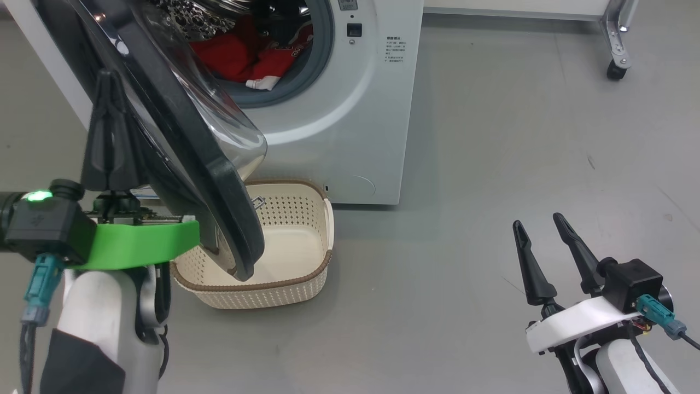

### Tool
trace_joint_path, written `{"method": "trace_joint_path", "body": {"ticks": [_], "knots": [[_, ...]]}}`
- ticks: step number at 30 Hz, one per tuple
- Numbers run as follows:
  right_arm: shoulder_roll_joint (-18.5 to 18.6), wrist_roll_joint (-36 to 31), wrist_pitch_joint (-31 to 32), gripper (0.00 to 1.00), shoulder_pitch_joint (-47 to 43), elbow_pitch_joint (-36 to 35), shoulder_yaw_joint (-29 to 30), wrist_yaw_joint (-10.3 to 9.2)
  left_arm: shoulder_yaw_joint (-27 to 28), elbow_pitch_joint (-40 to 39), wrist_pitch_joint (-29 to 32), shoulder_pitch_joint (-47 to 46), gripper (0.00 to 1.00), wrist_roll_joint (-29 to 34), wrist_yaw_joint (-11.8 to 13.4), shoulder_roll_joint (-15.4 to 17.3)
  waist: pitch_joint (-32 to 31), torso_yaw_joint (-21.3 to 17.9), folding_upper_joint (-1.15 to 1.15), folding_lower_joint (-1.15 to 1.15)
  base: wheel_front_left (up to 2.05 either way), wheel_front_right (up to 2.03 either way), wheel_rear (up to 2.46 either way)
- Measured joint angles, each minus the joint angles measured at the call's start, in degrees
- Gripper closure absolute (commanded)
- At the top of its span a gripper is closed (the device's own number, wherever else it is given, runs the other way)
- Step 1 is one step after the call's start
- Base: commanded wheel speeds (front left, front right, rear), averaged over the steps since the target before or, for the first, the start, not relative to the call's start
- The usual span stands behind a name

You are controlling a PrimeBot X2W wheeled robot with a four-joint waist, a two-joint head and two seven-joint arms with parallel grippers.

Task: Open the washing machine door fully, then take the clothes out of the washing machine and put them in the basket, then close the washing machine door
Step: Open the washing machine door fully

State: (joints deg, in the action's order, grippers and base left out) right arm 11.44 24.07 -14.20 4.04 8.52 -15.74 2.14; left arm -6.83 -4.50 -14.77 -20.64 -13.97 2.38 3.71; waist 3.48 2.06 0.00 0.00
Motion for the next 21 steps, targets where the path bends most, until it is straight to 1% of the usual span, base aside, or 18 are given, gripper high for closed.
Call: {"method": "trace_joint_path", "body": {"ticks": [4, 9, 15, 17, 21], "knots": [[-0.2, 0.0, 0.0, 0.0, -0.1, 0.0, 0.3, 0.0, -2.4, 0.0, 0.2, -0.1, 1.0, 0.0, -0.8, -0.1, -0.2, -0.3, 0.0, 0.0, 0.0, 0.0, 0.0], [-0.7, 0.0, 0.0, 0.0, -0.2, -0.1, 0.6, 0.01, -5.2, 0.8, 2.3, -0.1, 1.0, 0.1, -2.0, -0.2, -0.1, -0.6, 0.0, 0.0, 0.0, 0.0, 0.0], [-1.0, 0.0, 0.0, 0.0, -0.2, -0.1, 0.9, 0.34, -8.6, 4.6, 6.2, 1.1, 1.0, -0.2, -2.9, -0.6, 0.2, -1.1, 0.0, 0.0, 0.0, 0.0, 0.0], [-1.3, -0.1, 0.0, 0.0, -0.2, -0.1, 0.8, 0.56, -9.6, 6.2, 8.1, 2.6, 1.0, -0.8, -3.6, -0.6, 0.3, -1.5, 0.0, 0.0, 0.0, 0.0, 0.0], [-1.6, -0.5, 0.0, 0.0, -0.1, -0.2, 0.9, 0.76, -10.3, 8.4, 10.0, 4.7, 1.0, -2.0, -3.7, -0.7, 0.8, -2.3, 0.0, 0.0, 0.0, 0.0, 0.0]]}}
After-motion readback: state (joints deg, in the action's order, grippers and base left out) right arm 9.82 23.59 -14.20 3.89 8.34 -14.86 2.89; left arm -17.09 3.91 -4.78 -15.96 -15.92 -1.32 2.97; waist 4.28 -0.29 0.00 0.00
